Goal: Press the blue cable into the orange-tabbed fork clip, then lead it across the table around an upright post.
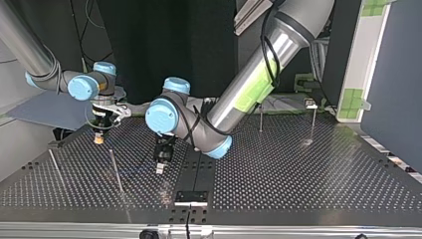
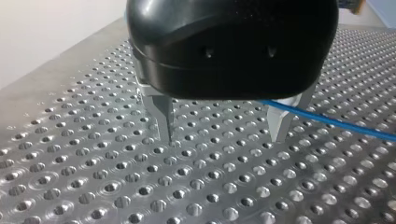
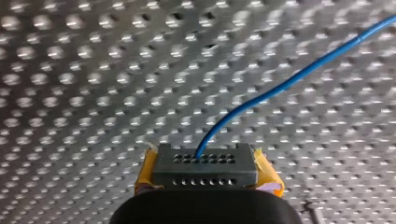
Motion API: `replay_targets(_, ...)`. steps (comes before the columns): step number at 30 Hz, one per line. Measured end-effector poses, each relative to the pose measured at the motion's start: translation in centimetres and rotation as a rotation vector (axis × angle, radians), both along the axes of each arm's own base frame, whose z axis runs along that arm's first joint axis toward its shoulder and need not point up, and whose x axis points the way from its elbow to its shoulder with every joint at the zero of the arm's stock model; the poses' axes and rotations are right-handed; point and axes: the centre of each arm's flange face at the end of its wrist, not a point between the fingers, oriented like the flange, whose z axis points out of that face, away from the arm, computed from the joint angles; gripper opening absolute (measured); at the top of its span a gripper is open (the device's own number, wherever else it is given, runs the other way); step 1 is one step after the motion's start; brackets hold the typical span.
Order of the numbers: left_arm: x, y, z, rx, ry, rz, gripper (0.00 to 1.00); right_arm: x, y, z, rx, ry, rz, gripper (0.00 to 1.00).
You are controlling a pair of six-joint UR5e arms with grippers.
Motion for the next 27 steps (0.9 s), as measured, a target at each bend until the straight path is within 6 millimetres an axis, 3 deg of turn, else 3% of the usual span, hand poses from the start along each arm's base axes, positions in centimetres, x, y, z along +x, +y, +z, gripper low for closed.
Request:
replay_targets(11, 0.1, 0.0, 0.2, -0.004, -0.002, -0.006, 1.0, -1.2, 0.8, -4.4, 0.026, -0.011, -0.013, 0.0)
replay_targets(27, 0.2, 0.2, 0.1, -0.003, 0.0, 0.006, 1.0, -3.5, 0.6, -12.8, 0.065, -0.021, -0.054, 0.0)
